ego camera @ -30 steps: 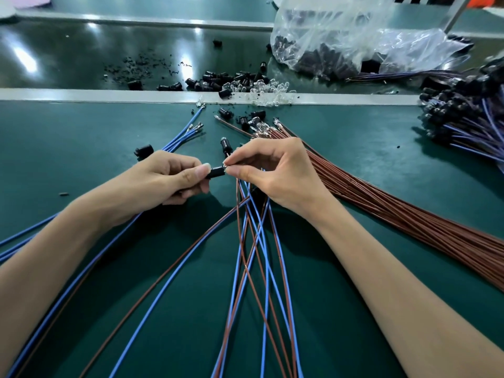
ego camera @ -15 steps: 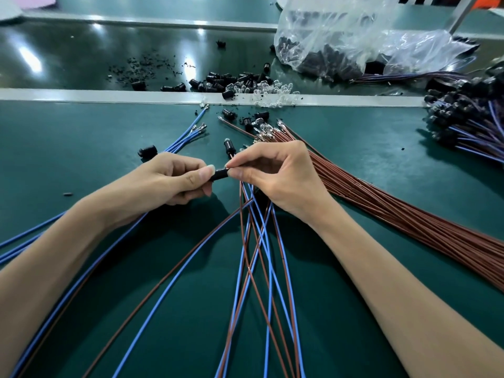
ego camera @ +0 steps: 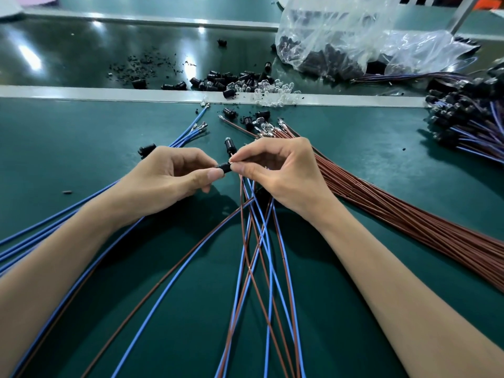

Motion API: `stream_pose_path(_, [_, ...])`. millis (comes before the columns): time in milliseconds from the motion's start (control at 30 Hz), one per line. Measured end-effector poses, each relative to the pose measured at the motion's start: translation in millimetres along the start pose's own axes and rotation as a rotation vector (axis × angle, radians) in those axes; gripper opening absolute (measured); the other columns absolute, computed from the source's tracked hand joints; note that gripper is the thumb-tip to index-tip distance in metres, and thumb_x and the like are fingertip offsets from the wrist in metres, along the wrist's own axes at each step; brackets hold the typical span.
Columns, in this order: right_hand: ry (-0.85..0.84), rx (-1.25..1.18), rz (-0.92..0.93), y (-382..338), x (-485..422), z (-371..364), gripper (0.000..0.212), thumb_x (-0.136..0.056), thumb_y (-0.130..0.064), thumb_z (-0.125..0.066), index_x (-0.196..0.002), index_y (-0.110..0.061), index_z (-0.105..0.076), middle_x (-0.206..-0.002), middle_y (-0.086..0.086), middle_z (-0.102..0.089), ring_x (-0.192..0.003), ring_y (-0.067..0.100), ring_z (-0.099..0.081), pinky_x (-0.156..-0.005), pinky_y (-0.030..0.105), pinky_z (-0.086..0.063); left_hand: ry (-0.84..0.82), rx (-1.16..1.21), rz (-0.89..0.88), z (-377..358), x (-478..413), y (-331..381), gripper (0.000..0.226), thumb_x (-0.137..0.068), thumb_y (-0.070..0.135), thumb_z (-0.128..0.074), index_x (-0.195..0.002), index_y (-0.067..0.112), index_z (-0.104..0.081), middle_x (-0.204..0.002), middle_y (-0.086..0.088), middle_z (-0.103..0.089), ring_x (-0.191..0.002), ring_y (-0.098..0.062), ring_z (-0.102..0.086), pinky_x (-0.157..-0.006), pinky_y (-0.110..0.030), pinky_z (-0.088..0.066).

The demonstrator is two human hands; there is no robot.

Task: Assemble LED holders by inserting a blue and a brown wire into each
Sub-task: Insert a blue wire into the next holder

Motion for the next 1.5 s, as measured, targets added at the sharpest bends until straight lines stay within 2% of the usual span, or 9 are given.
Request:
stream_pose_path(133, [-0.007,0.012,0.010,-0.8,-0.1,-0.1,0.013,-0.076,-0.006,-0.077,-0.085,-0.014,-0.073,-0.078,0.001,-0.071,-0.068,0.012,-0.066,-0.066,0.021,-0.052,-0.020,-0.058,0.008,-2.7,0.4,-0.2,0.030,-0.079,0.043,-0.057,-0.081,0.015,-0.071,-0.058,0.002,-0.062,-0.045,-0.006,-0.039,-0.045,-0.011,-0.033])
stream_pose_path(333, [-0.006,-0.007,0.034,-4.2,1.1,-1.8,0.015,-0.076,-0.003,-0.077,-0.087,-0.011,-0.072,-0.080,0.008,-0.071,-0.074,0.025,-0.068,-0.071,0.036,-0.056,-0.085,-0.047,0.021,-12.5,2.4,2.3,0.037,-0.085,0.037,-0.044,-0.070,0.008,-0.061,-0.050,0.001,-0.054,-0.042,-0.005,-0.035,-0.044,-0.010,-0.029])
stream_pose_path(533, [-0.027,-0.032,0.074,-9.1,3.3,-5.3,0.015,-0.074,0.000,-0.077,-0.088,-0.003,-0.073,-0.081,0.009,-0.070,-0.075,0.023,-0.067,-0.071,0.034,-0.054,-0.062,-0.052,0.008,-9.7,2.6,5.9,0.030,-0.082,0.032,-0.048,-0.070,0.007,-0.061,-0.047,0.008,-0.051,-0.043,0.000,-0.040,-0.044,-0.006,-0.028])
stream_pose_path(700, [-0.022,0.007,0.078,-10.0,3.6,-4.2,0.015,-0.074,-0.002,-0.077,-0.089,-0.005,-0.074,-0.080,0.003,-0.070,-0.073,0.010,-0.065,-0.070,0.020,-0.050,-0.079,-0.153,-0.025,-7.9,2.7,5.3,0.029,-0.089,0.039,-0.056,-0.073,0.016,-0.066,-0.052,0.010,-0.055,-0.045,-0.001,-0.039,-0.046,-0.009,-0.027])
stream_pose_path(867, [0.051,0.057,0.077,-9.1,2.8,1.7,0.014,-0.075,-0.004,-0.078,-0.088,-0.005,-0.074,-0.079,-0.001,-0.070,-0.069,0.001,-0.063,-0.068,0.014,-0.047,-0.023,-0.003,-0.008,-4.0,0.1,1.3,0.024,-0.083,0.035,-0.055,-0.085,0.012,-0.064,-0.062,0.005,-0.060,-0.049,-0.006,-0.042,-0.047,-0.011,-0.035])
stream_pose_path(1067, [0.039,0.045,0.088,-9.4,3.7,-0.7,0.016,-0.071,-0.005,-0.081,-0.085,-0.008,-0.074,-0.077,0.000,-0.070,-0.069,0.007,-0.064,-0.068,0.020,-0.049,0.036,-0.100,-0.027,-0.6,0.5,1.9,0.021,-0.081,0.036,-0.054,-0.076,0.020,-0.066,-0.054,0.009,-0.060,-0.054,-0.019,-0.039,-0.048,-0.020,-0.029])
stream_pose_path(1200, [-0.006,0.012,0.062,-7.2,2.3,-5.5,0.022,-0.077,-0.004,-0.076,-0.098,-0.009,-0.071,-0.086,0.000,-0.070,-0.078,0.011,-0.067,-0.076,0.022,-0.053,-0.001,-0.004,0.003,-4.1,-0.8,3.9,0.026,-0.079,0.036,-0.055,-0.070,0.014,-0.065,-0.048,0.006,-0.054,-0.043,-0.005,-0.039,-0.043,-0.009,-0.029])
stream_pose_path(1300, [-0.129,0.094,0.106,-13.7,4.0,-20.6,0.039,-0.074,-0.010,-0.079,-0.112,-0.007,-0.068,-0.097,0.006,-0.071,-0.088,0.016,-0.069,-0.083,0.028,-0.055,-0.102,0.032,0.015,-12.6,1.9,5.6,0.029,-0.082,0.036,-0.054,-0.059,0.020,-0.064,-0.048,0.005,-0.053,-0.039,-0.004,-0.037,-0.042,-0.009,-0.029])
stream_pose_path(1500, [-0.066,0.233,0.204,-23.2,5.0,-18.4,0.014,-0.077,-0.007,-0.078,-0.089,0.000,-0.074,-0.075,0.006,-0.073,-0.066,0.013,-0.069,-0.067,0.027,-0.055,-0.155,0.054,0.081,-14.7,2.4,0.3,0.030,-0.079,0.041,-0.054,-0.065,0.018,-0.067,-0.051,0.006,-0.052,-0.042,-0.003,-0.038,-0.044,-0.009,-0.032])
Point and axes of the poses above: each hand's wrist, its own x-axis away from the middle knuckle, its own z-axis out of the back of the hand, y = z × x, the point moved 10 cm from there along -x, towards the middle knuckle
